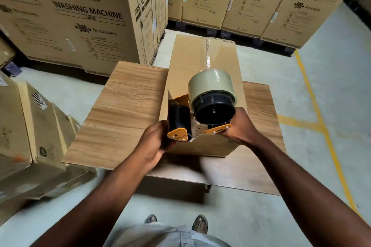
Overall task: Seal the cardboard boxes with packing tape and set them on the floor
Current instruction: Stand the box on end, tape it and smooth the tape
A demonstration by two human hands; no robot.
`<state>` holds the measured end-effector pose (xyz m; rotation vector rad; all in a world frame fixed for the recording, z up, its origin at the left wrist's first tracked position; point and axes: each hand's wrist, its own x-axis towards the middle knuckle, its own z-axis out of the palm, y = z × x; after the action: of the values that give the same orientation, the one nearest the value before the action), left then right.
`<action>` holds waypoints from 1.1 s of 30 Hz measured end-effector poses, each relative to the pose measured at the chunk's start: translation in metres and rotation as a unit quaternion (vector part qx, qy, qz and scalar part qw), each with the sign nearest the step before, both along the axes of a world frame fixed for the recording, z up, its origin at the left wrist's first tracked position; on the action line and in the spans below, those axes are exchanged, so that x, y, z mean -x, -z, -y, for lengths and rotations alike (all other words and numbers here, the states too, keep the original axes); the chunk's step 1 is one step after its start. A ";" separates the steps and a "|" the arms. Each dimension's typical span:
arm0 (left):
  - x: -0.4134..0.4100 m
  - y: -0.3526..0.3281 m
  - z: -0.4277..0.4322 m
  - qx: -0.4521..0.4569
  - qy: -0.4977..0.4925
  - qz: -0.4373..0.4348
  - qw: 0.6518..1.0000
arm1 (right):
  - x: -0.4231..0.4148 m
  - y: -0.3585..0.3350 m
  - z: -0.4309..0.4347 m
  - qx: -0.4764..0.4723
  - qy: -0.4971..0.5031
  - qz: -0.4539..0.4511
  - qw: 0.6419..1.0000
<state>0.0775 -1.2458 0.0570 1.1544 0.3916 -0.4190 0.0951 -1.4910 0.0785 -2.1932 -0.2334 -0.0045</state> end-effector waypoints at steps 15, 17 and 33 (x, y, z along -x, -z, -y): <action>-0.036 0.034 -0.071 -0.172 0.054 0.058 0.982 | -0.027 0.001 0.005 0.169 -0.004 -0.084 0.982; -0.036 0.044 -0.066 -0.156 0.054 0.042 0.985 | -0.028 0.001 0.006 0.186 -0.007 -0.089 0.979; -0.026 0.082 -0.032 -0.175 0.071 -0.079 0.979 | -0.027 -0.002 0.004 0.211 -0.036 -0.092 0.972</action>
<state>0.1035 -1.2134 -0.0254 1.5021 0.5388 -0.5848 0.1218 -1.4948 0.0801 -2.5869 -0.2228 0.3142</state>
